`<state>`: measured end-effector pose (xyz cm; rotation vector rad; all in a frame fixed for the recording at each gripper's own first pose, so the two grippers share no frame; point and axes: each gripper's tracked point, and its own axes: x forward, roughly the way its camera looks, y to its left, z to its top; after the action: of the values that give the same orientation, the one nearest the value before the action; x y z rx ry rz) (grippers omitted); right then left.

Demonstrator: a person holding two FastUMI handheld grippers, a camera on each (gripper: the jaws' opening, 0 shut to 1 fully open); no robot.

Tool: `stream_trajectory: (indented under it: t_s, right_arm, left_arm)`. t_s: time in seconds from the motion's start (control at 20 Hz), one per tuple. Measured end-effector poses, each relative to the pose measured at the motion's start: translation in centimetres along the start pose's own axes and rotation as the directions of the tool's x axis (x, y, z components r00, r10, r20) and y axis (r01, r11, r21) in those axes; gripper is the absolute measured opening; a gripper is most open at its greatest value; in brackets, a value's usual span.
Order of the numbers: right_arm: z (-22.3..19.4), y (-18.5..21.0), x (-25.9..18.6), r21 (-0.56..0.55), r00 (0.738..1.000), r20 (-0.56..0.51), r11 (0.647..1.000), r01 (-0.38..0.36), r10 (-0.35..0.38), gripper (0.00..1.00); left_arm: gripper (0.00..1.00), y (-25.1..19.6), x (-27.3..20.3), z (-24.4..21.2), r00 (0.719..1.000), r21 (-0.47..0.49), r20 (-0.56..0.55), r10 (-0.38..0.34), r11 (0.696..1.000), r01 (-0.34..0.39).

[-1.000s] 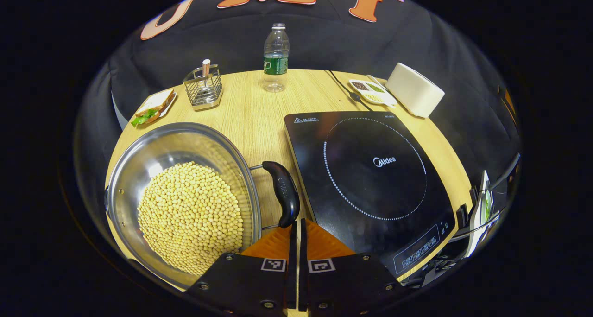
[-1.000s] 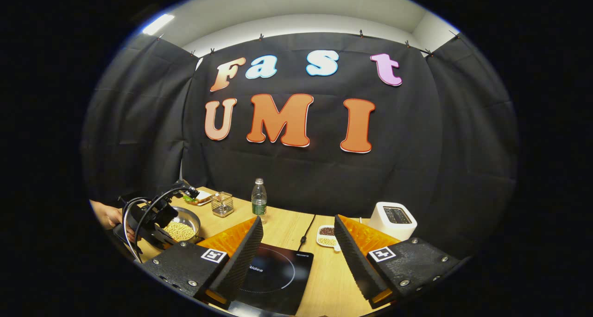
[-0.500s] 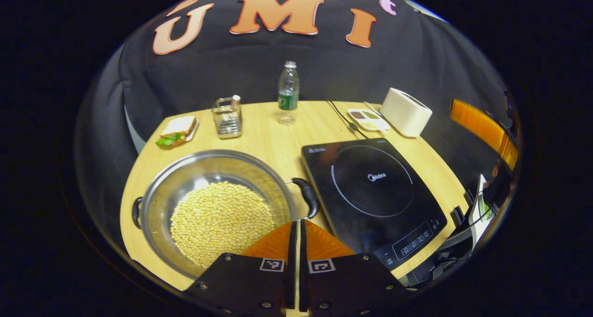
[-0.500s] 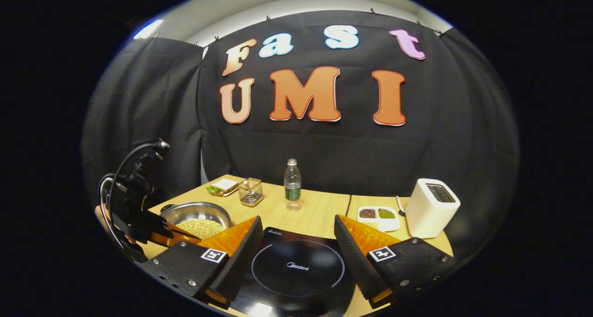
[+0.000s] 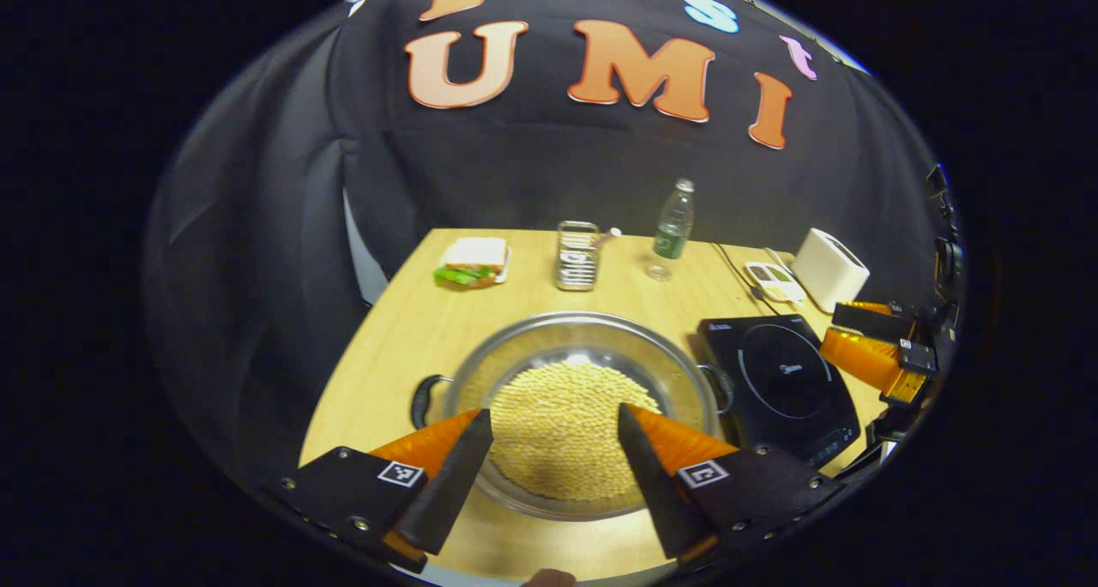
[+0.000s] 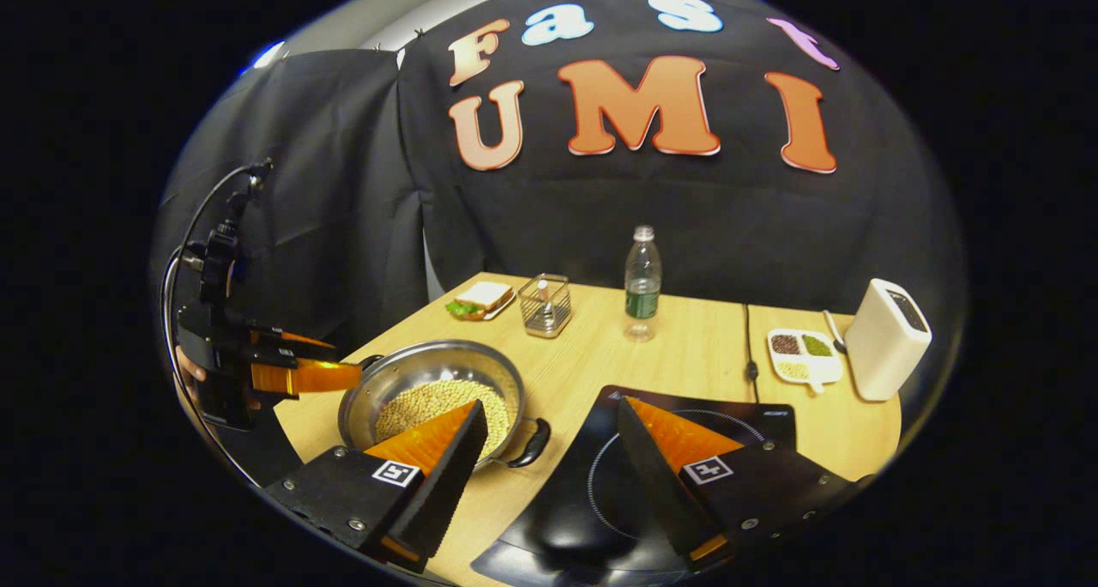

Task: First push the handle of the pot to place it horizontally, then grasp the pot with both hands and set it on the induction cooktop.

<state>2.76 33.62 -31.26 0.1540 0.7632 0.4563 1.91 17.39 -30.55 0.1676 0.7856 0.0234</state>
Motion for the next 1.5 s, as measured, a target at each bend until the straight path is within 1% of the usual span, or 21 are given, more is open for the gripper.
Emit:
stream_trajectory:
  t_s: [0.05,0.1,0.15,0.3,0.4,0.6,0.85,1.0,1.05,1.1,1.2,1.25,1.3,1.35,1.4,1.5]
  right_arm:
    - [-0.5,0.7,0.7,0.008,1.000,-0.029,1.000,-0.006,0.006,0.96]
    - [-1.1,1.3,1.3,0.009,0.998,-0.057,1.000,-0.005,0.006,0.98]
    - [-1.6,1.6,2.0,0.008,0.996,-0.084,1.000,0.005,-0.005,0.96]
    - [-3.3,2.4,3.9,0.011,0.986,-0.165,0.999,0.033,-0.030,0.96]
    - [-4.3,2.9,4.8,0.032,0.979,-0.204,0.999,0.034,-0.027,0.96]
    - [-5.7,2.5,6.7,0.031,0.963,-0.259,0.996,0.087,-0.077,0.95]
    - [-7.4,2.8,8.8,0.058,0.938,-0.335,0.991,0.119,-0.093,0.93]
    - [-7.9,2.6,9.6,0.050,0.930,-0.349,0.988,0.144,-0.117,0.93]
    - [-8.0,2.5,9.9,0.047,0.927,-0.354,0.988,0.147,-0.121,0.92]
    - [-8.4,2.5,9.9,0.045,0.923,-0.364,0.988,0.150,-0.124,0.90]
    - [-9.0,2.4,10.2,0.040,0.914,-0.383,0.987,0.158,-0.131,0.88]
    - [-9.1,2.3,10.3,0.038,0.912,-0.388,0.986,0.161,-0.134,0.88]
    - [-9.5,2.1,10.8,0.032,0.909,-0.392,0.986,0.165,-0.140,0.86]
    - [-9.6,2.0,11.0,0.027,0.908,-0.394,0.985,0.169,-0.145,0.84]
    - [-9.5,1.8,11.1,0.019,0.909,-0.385,0.984,0.179,-0.158,0.83]
    - [-9.6,1.6,11.1,0.011,0.907,-0.387,0.983,0.185,-0.166,0.77]
  left_arm:
    - [0.91,1.6,0.0,0.2,1.000,0.017,0.005,0.029,0.999,-0.029]
    - [0.91,2.8,-0.1,0.5,0.999,0.025,0.015,0.048,0.999,-0.048]
    - [0.91,3.7,0.0,0.6,0.999,0.030,0.012,0.052,0.998,-0.053]
    - [0.91,5.0,0.5,1.0,1.000,0.027,-0.009,0.022,0.999,-0.021]
    - [0.91,5.7,1.6,0.9,1.000,0.018,-0.027,0.000,1.000,0.001]
    - [0.91,6.4,3.8,-0.8,0.994,0.002,-0.100,-0.037,0.999,0.037]
    - [0.92,7.8,7.0,-2.8,0.985,-0.044,-0.160,-0.068,0.997,0.061]
    - [0.92,8.4,8.9,-4.5,0.978,-0.060,-0.195,-0.069,0.997,0.058]
    - [0.93,8.6,9.4,-4.8,0.976,-0.062,-0.206,-0.071,0.996,0.060]
    - [0.92,8.9,9.9,-5.2,0.974,-0.057,-0.216,-0.063,0.997,0.052]
    - [0.92,10.3,10.7,-6.1,0.971,-0.029,-0.237,-0.023,0.999,0.017]
    - [0.94,10.1,10.7,-6.0,0.971,-0.036,-0.238,-0.032,0.999,0.024]
    - [0.95,10.2,10.9,-6.3,0.971,-0.039,-0.236,-0.040,0.999,0.032]
    - [0.98,10.2,11.1,-6.4,0.972,-0.041,-0.231,-0.046,0.998,0.037]
    - [0.95,10.2,11.1,-6.6,0.972,-0.043,-0.230,-0.048,0.998,0.039]
    - [0.95,10.2,11.3,-6.9,0.972,-0.056,-0.233,-0.045,0.998,0.033]
